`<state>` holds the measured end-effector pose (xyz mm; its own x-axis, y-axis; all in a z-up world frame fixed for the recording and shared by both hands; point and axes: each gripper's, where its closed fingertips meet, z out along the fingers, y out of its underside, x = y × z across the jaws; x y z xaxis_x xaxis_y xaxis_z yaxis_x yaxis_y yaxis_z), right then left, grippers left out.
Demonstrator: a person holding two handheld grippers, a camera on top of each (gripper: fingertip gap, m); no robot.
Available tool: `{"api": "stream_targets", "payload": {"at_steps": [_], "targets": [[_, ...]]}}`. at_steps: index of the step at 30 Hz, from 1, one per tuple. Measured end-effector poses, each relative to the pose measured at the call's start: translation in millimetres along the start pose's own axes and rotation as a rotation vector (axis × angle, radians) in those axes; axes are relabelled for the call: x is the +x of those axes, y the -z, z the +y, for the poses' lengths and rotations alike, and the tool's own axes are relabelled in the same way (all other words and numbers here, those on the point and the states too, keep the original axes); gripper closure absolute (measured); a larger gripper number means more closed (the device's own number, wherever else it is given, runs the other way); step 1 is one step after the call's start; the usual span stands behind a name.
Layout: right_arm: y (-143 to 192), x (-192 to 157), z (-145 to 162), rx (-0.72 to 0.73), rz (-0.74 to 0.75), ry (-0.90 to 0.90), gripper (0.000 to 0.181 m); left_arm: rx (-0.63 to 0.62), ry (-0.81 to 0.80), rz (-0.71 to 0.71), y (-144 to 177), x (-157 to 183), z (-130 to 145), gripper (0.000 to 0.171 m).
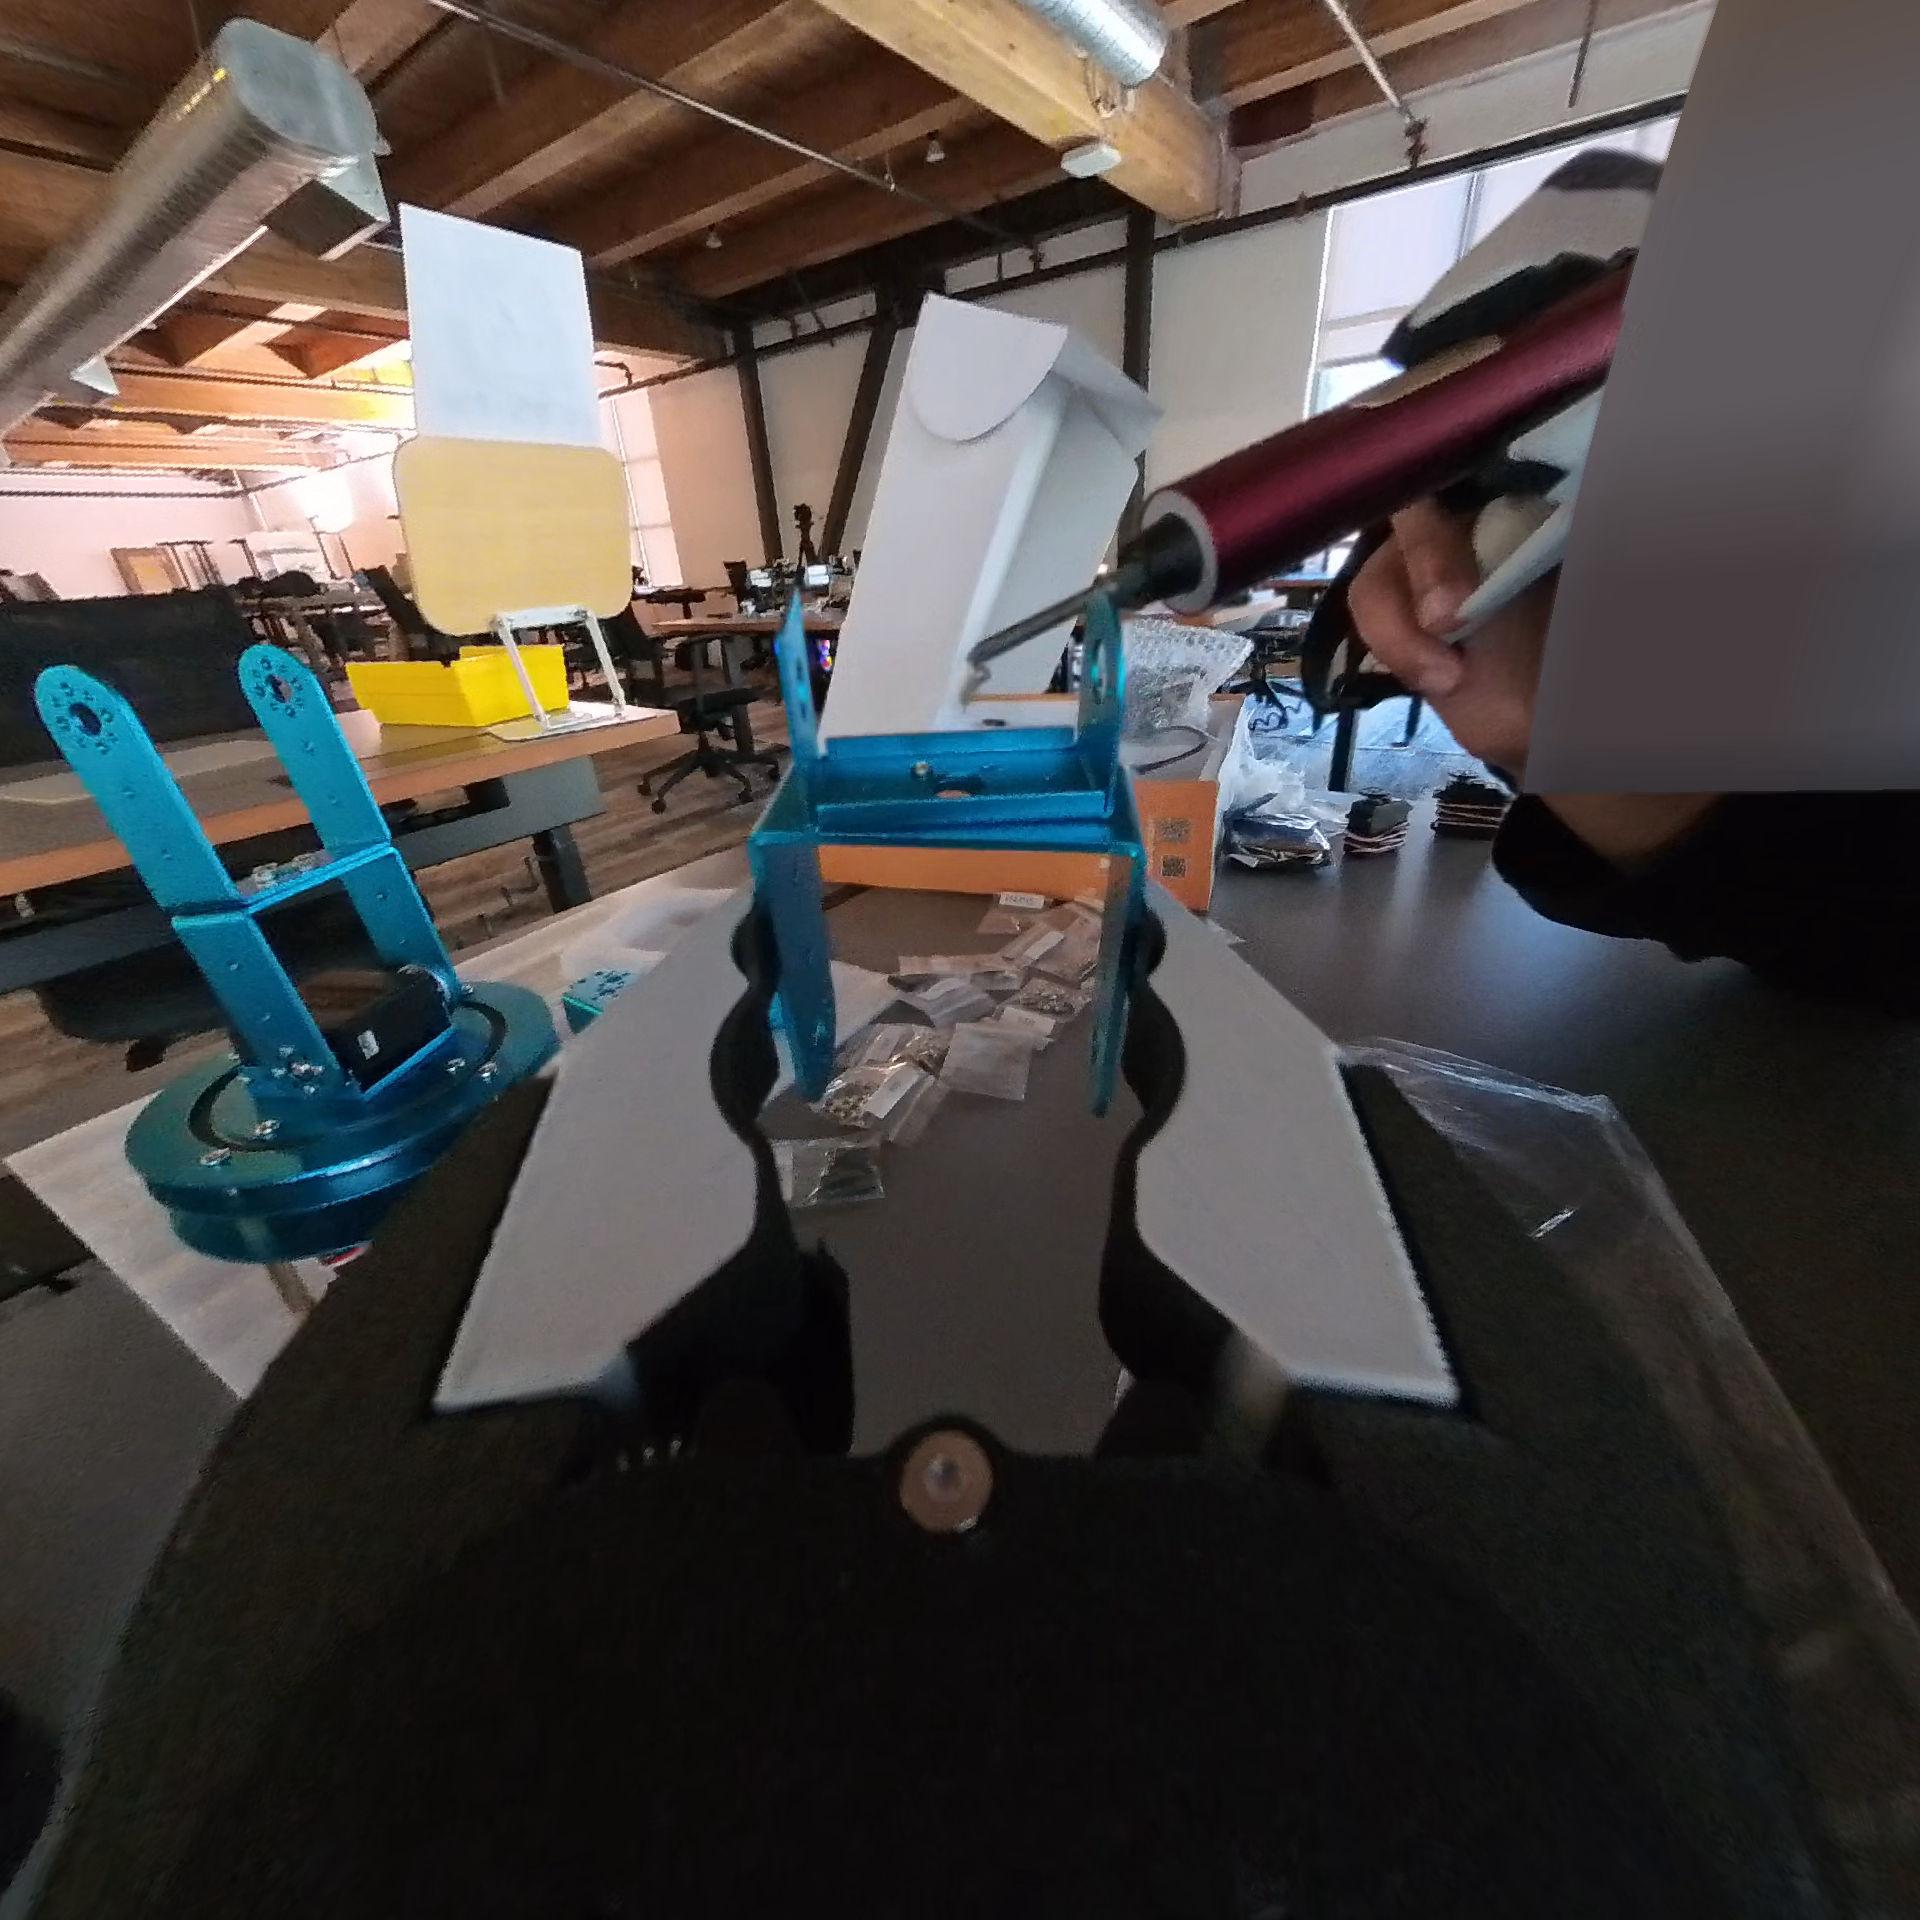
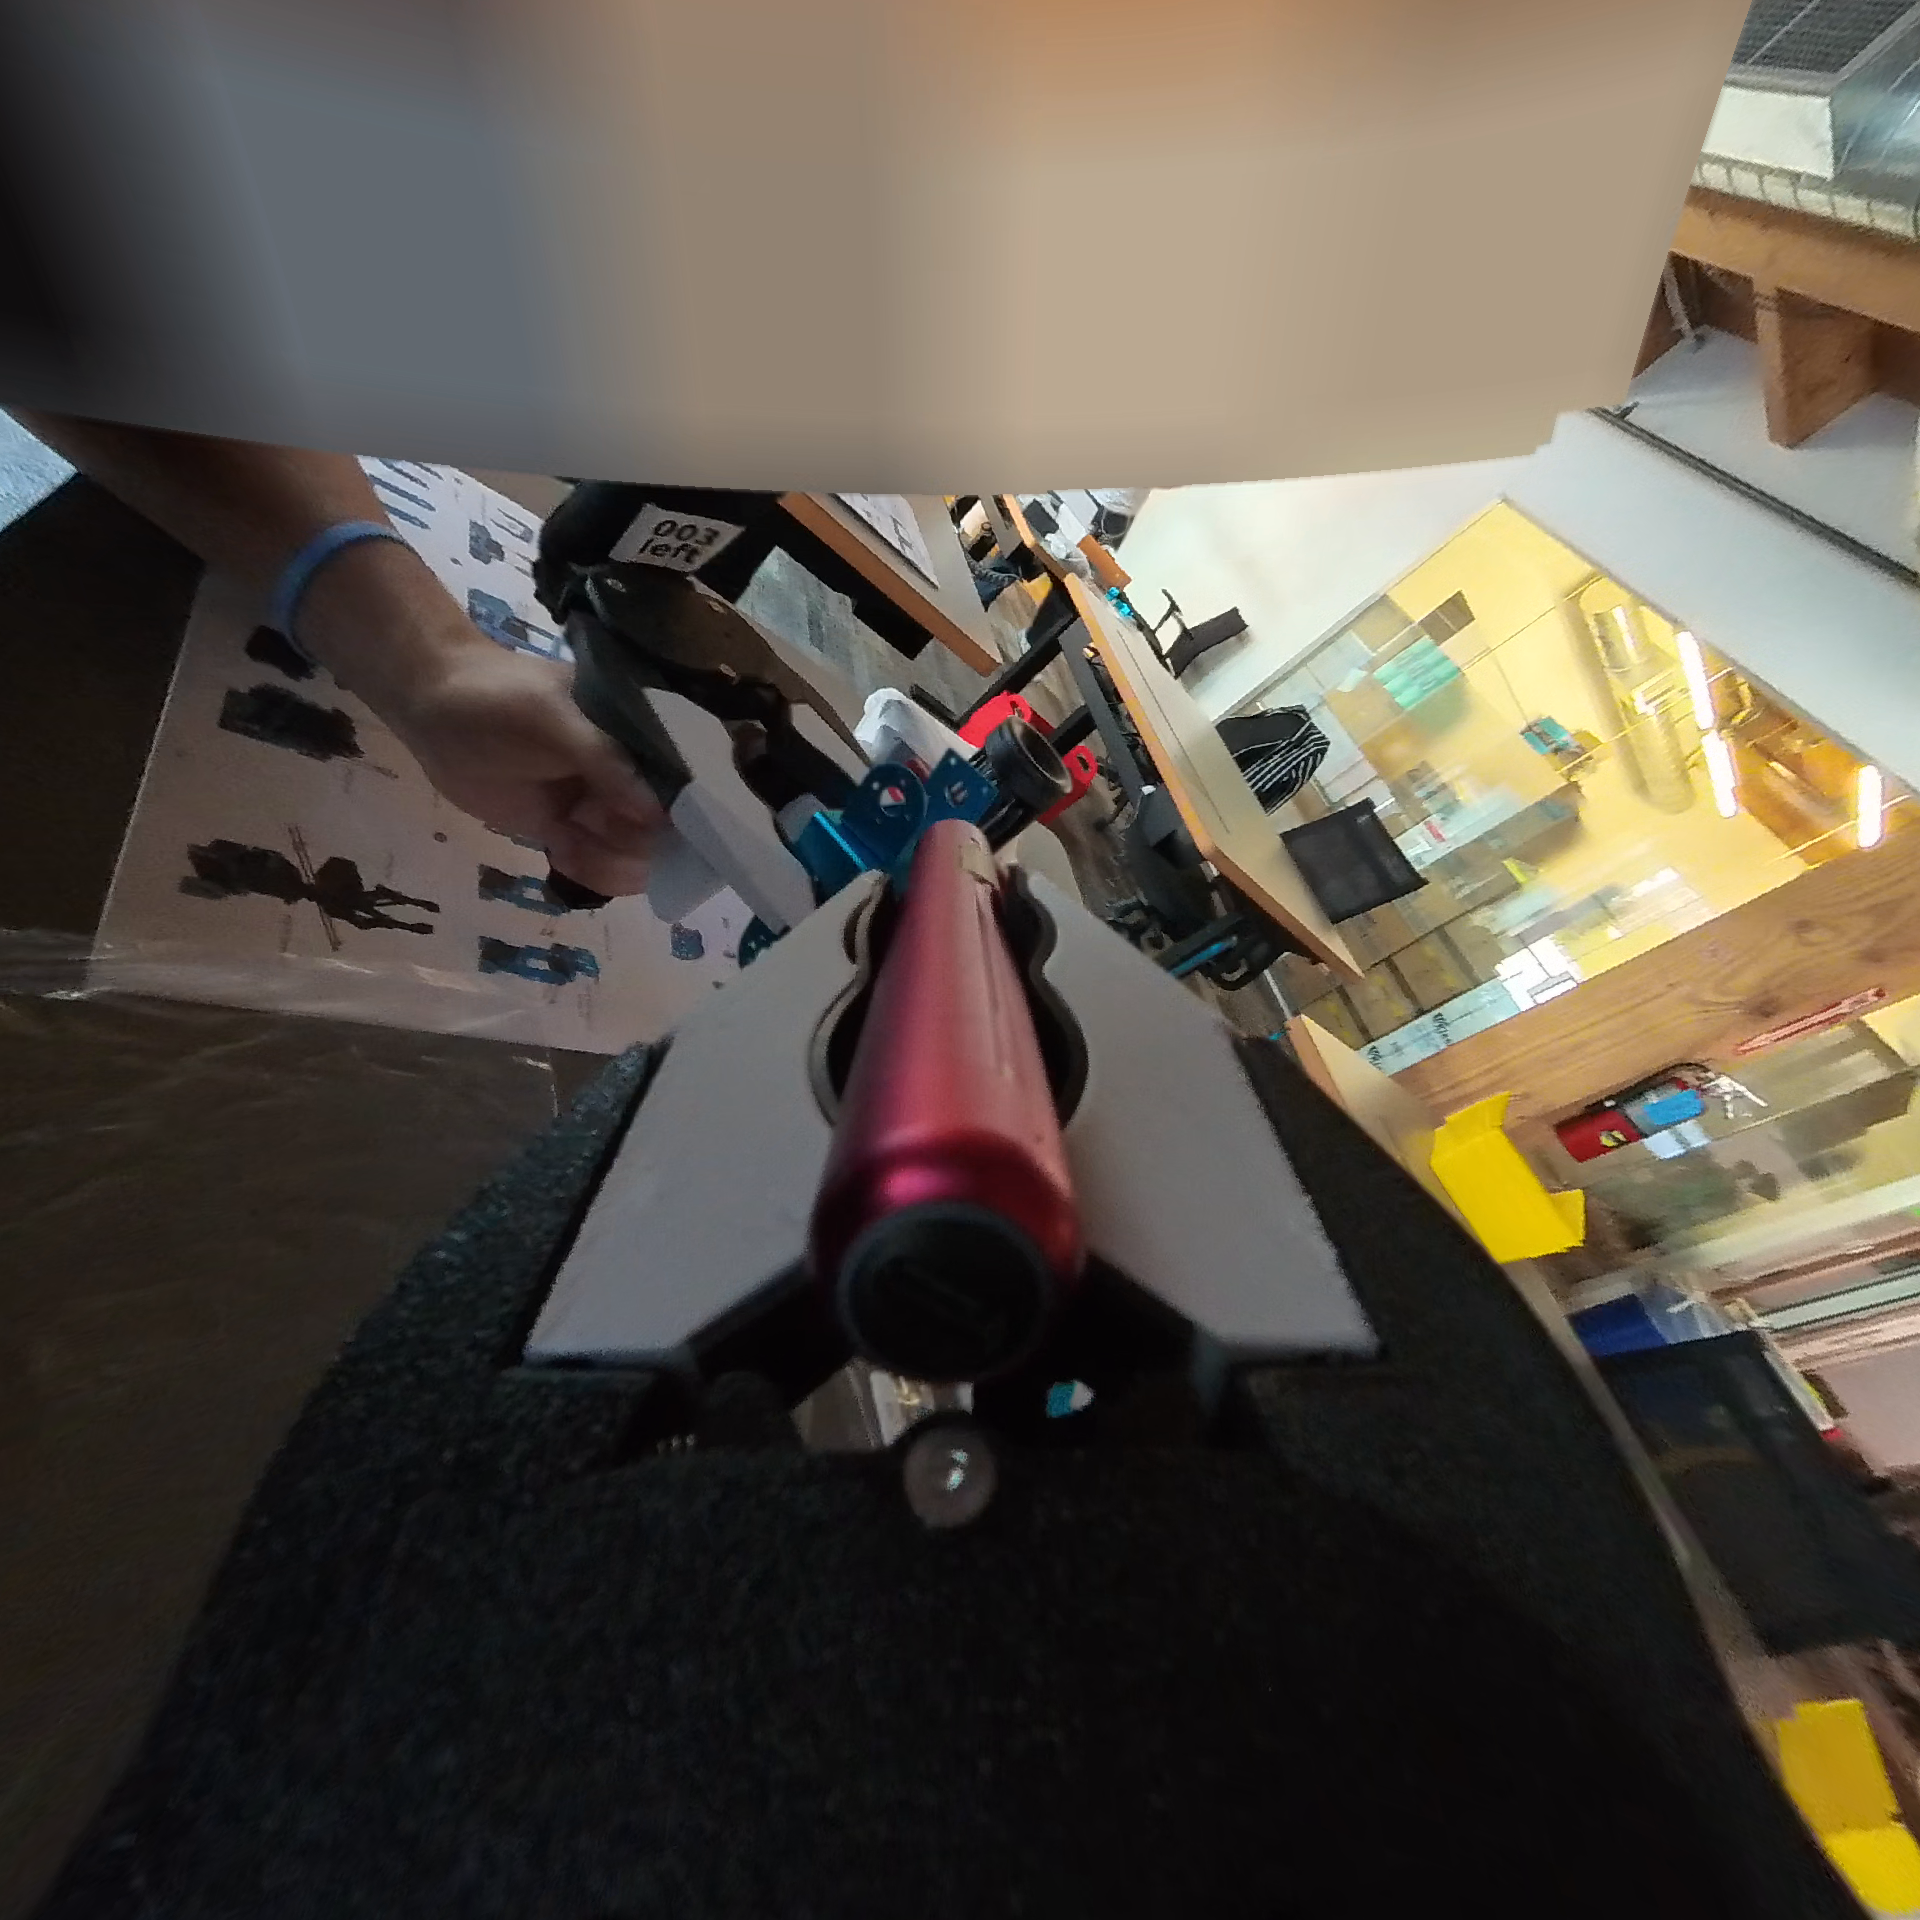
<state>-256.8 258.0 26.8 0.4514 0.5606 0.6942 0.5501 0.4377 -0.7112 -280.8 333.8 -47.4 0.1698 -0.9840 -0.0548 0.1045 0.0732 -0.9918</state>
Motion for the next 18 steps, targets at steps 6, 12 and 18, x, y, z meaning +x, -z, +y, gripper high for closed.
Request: {"api": "stream_targets", "payload": {"at_steps": [6,12,18], "targets": [[-1.3,-4.9,-5.3,-0.005,0.009,0.036,0.159,-0.025,0.006,-0.019,-1.0,-4.8,5.3,0.105],[-5.3,-7.2,-7.0,0.002,-0.003,0.015,0.158,0.0,-0.034,-0.022,0.4,-3.6,1.4,0.105],[-7.4,-8.8,-9.5,0.002,-0.003,0.029,0.159,0.002,-0.041,-0.014,0.7,-2.1,1.1,0.105]]}}
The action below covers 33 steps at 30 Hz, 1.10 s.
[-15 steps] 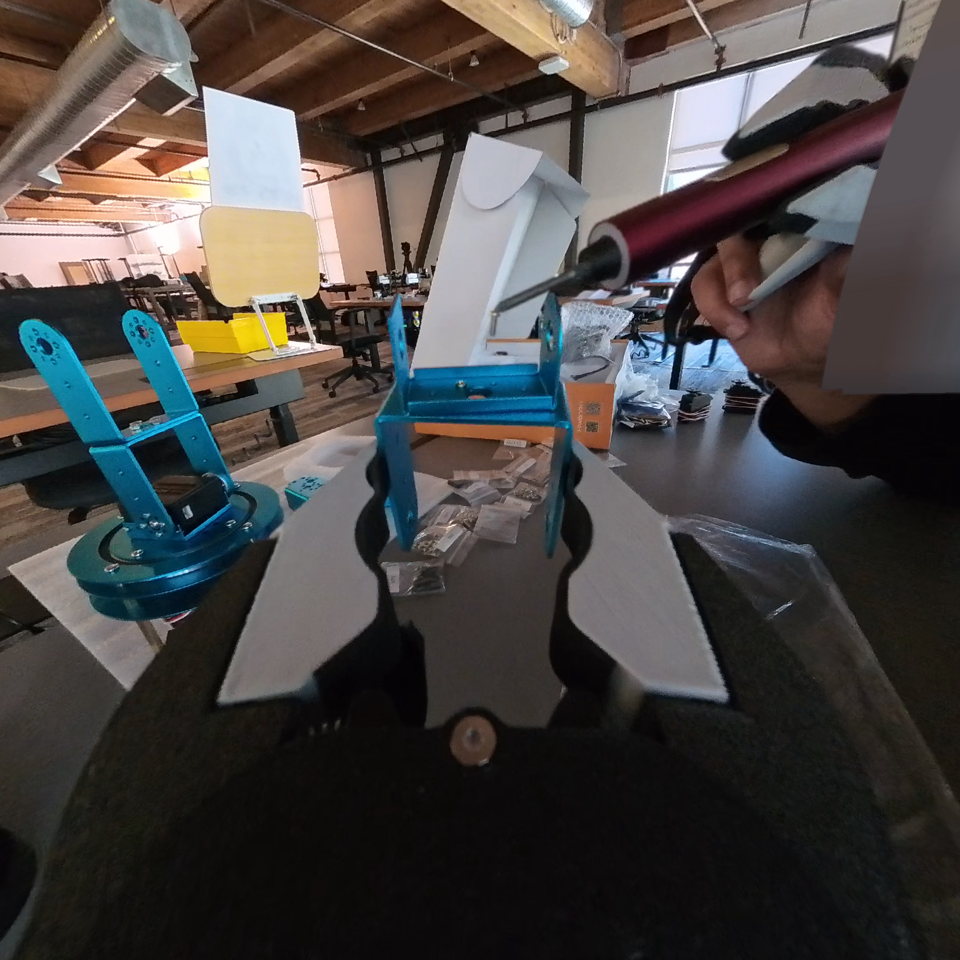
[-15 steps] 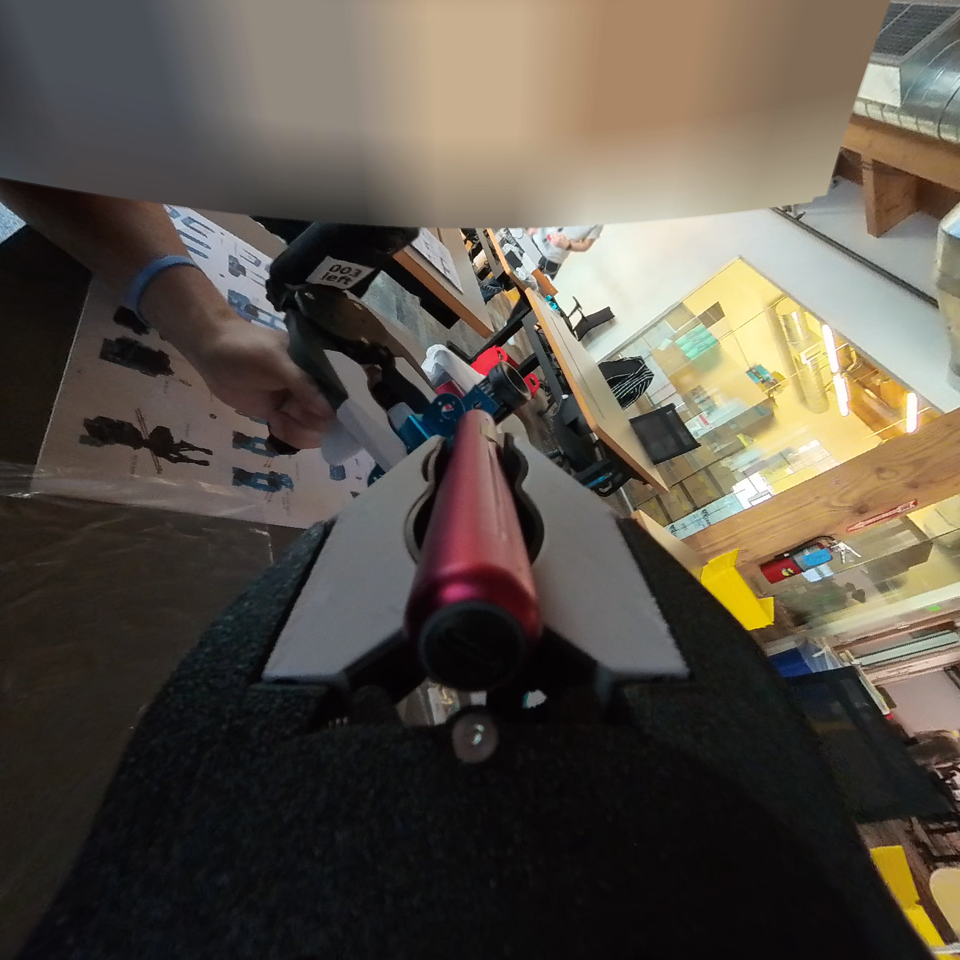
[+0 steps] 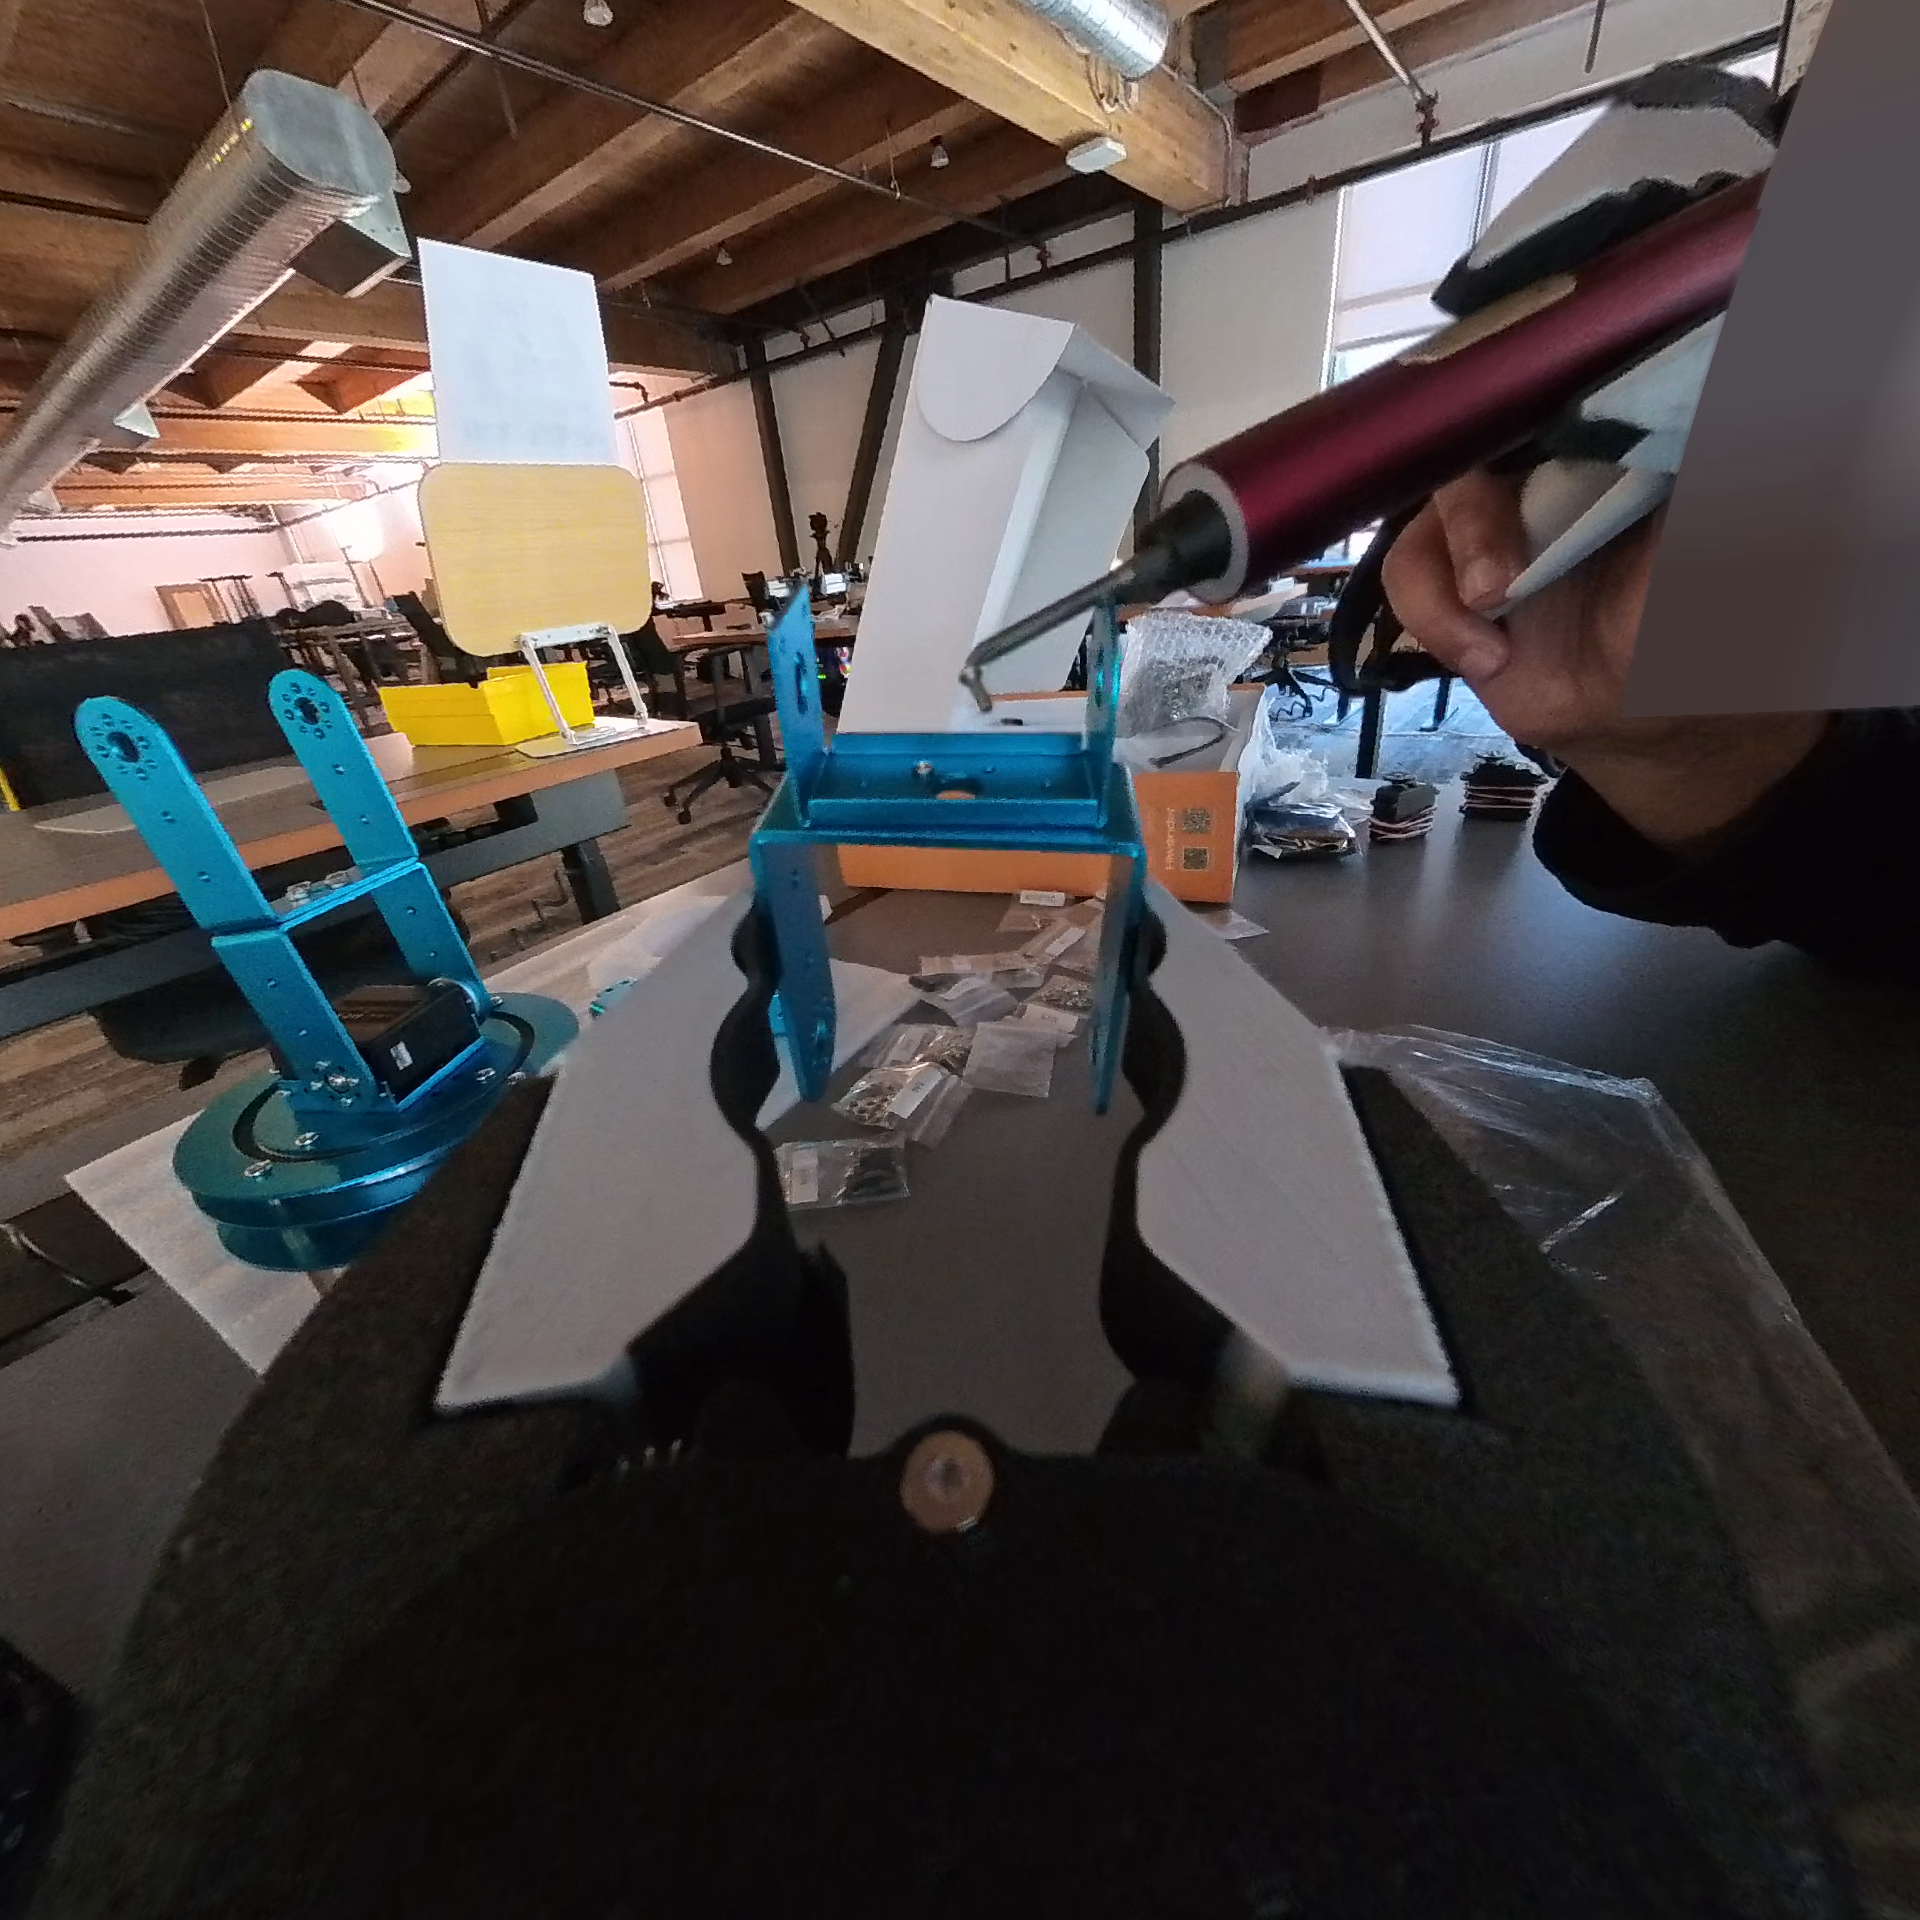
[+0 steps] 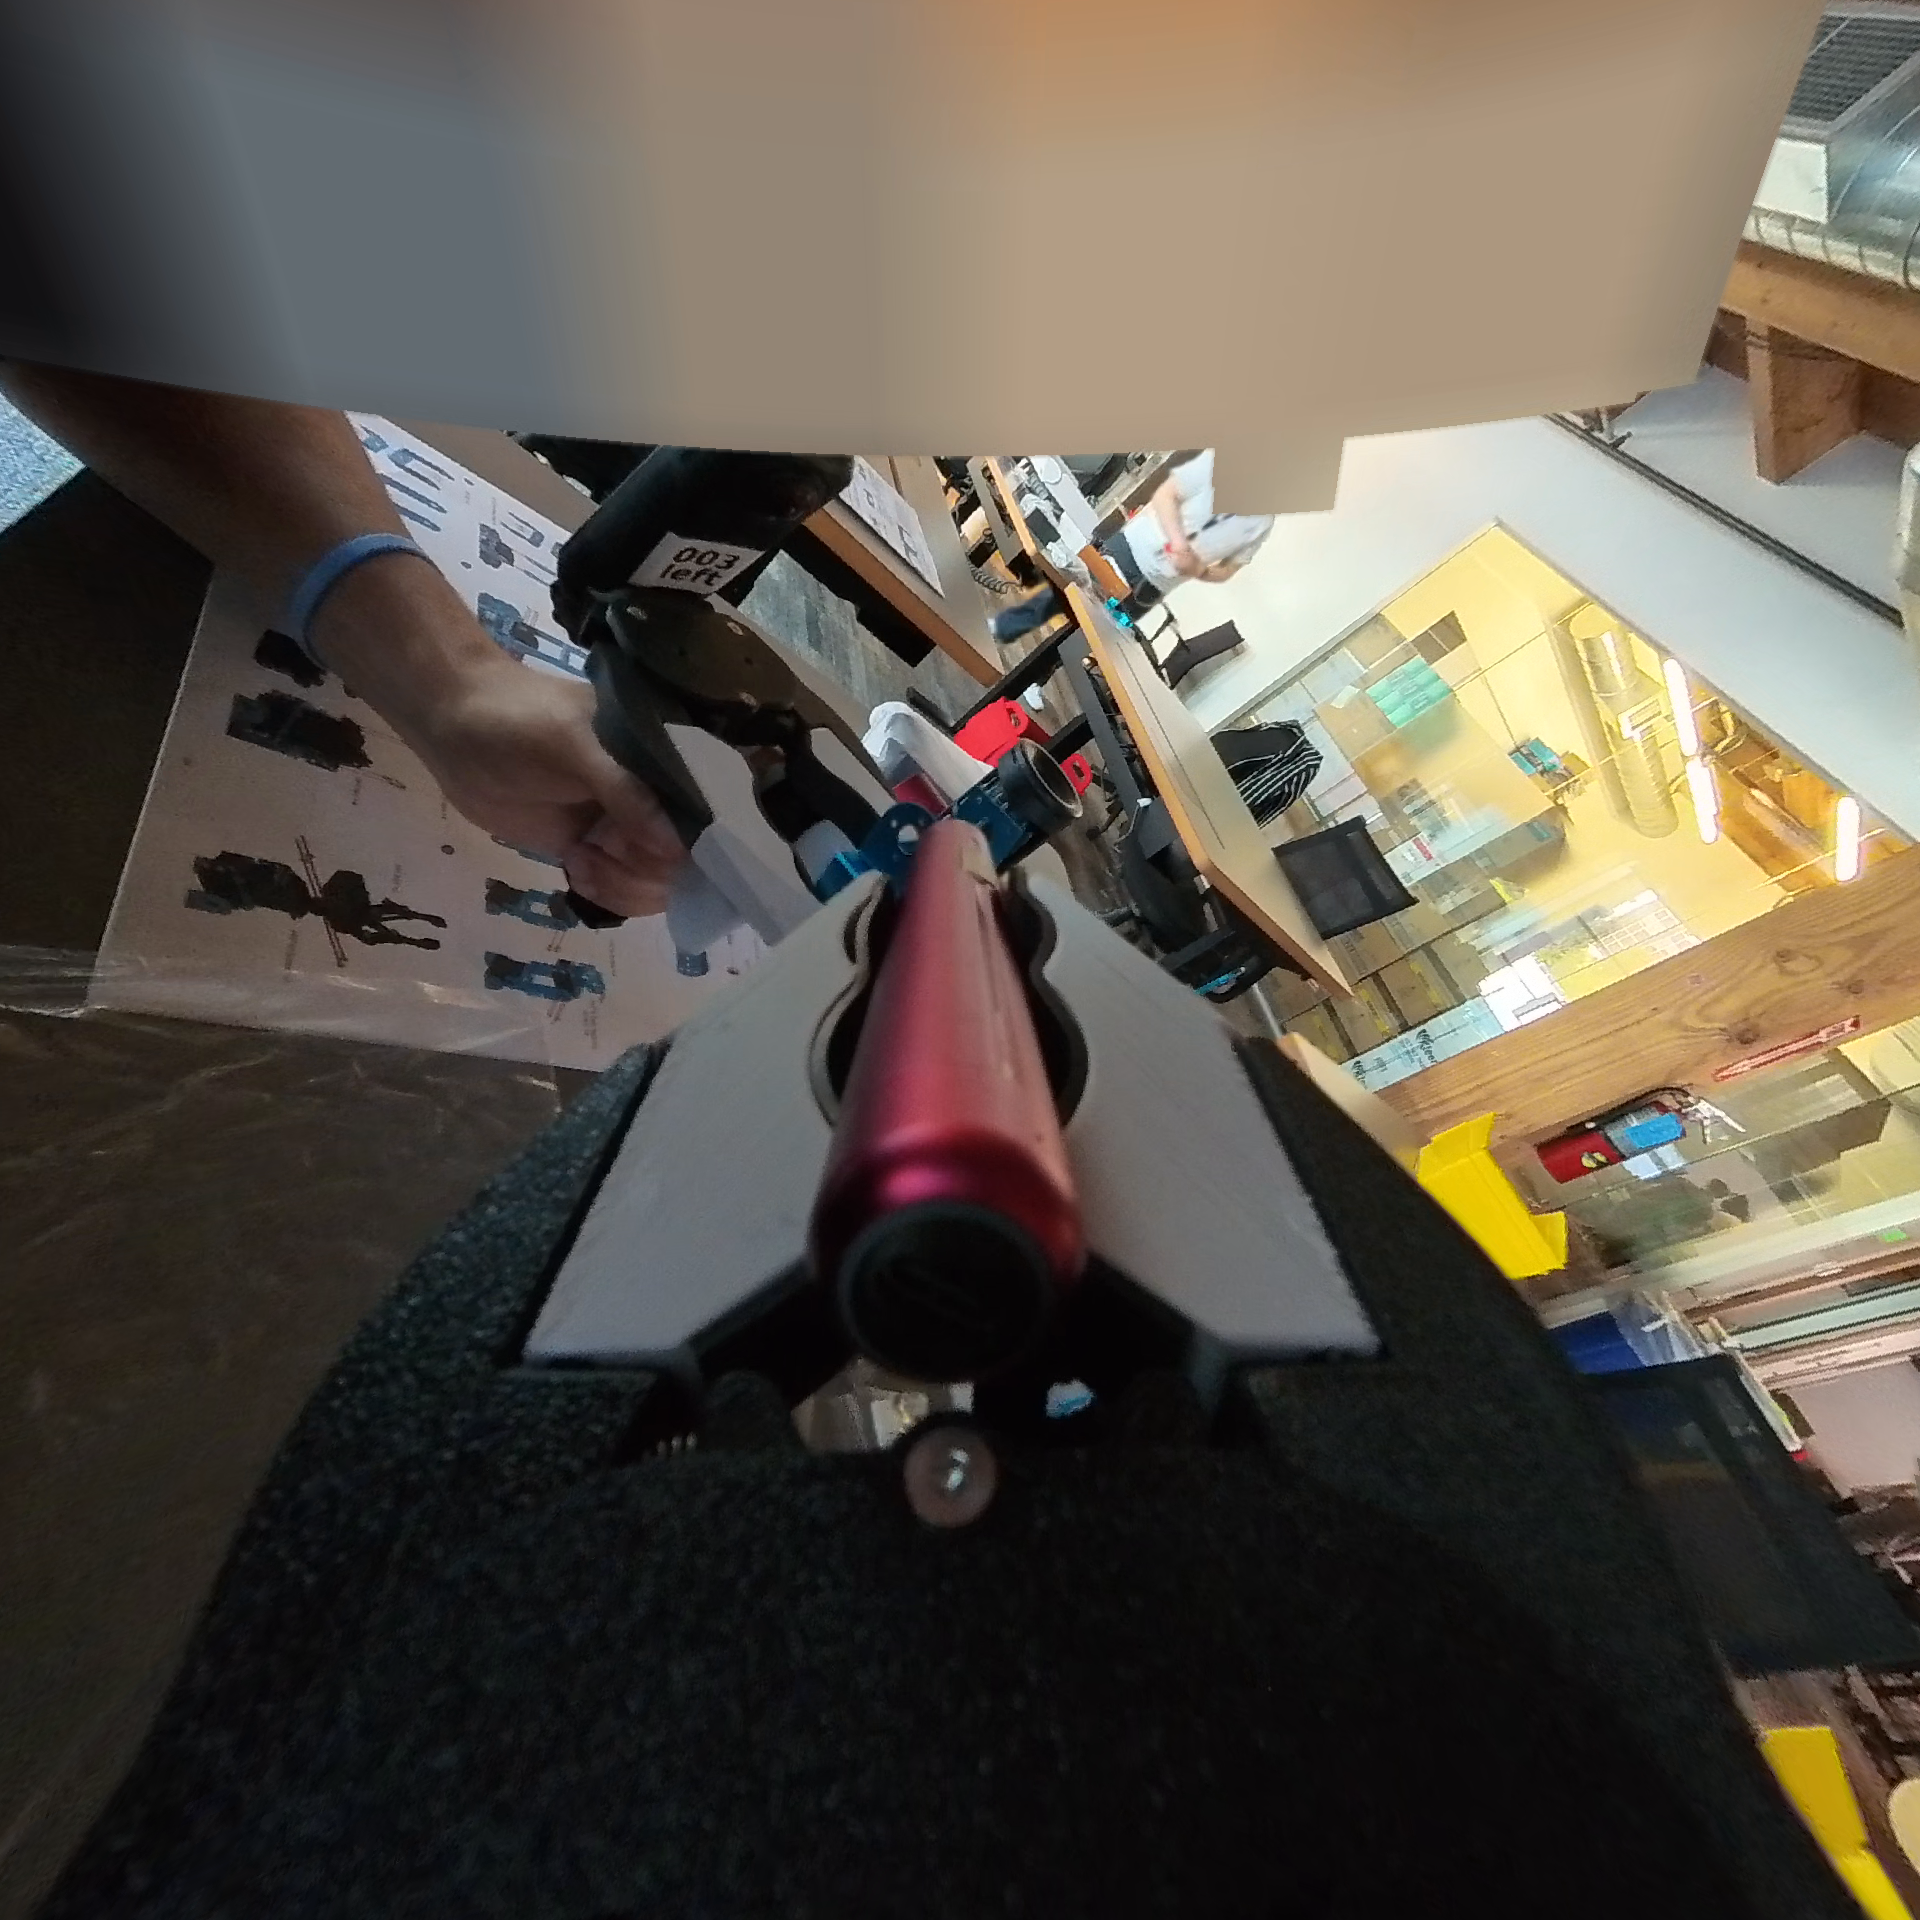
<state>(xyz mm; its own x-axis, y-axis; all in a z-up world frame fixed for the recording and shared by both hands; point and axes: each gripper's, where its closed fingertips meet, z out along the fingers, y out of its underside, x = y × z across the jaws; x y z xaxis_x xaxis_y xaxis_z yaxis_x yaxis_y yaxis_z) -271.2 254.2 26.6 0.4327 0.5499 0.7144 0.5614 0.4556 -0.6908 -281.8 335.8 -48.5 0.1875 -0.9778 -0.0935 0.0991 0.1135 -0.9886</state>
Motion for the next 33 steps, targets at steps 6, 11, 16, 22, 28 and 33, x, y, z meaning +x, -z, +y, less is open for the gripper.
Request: {"api": "stream_targets", "payload": {"at_steps": [6,11,16,22,28,33], "targets": [[-0.6,-0.1,5.3,-0.021,-0.032,-0.033,0.159,-0.013,-0.057,-0.001,-1.0,2.4,3.4,0.105],[7.2,0.8,3.0,-0.008,-0.079,-0.052,0.159,0.006,-0.099,0.0,-0.3,3.2,1.3,0.105],[11.4,-4.5,0.1,-0.002,-0.084,0.039,0.159,0.033,-0.116,0.017,0.7,7.1,-1.1,0.105],[7.9,-12.7,1.3,-0.033,-0.053,0.152,0.159,0.015,-0.067,0.032,0.2,6.5,2.3,0.105],[6.6,-12.4,2.3,-0.039,-0.033,0.182,0.159,0.005,-0.074,0.042,-0.7,9.4,4.6,0.105],[7.9,-17.5,5.2,-0.049,-0.066,0.215,0.16,-0.021,-0.138,0.063,-2.0,13.4,7.8,0.105]]}}
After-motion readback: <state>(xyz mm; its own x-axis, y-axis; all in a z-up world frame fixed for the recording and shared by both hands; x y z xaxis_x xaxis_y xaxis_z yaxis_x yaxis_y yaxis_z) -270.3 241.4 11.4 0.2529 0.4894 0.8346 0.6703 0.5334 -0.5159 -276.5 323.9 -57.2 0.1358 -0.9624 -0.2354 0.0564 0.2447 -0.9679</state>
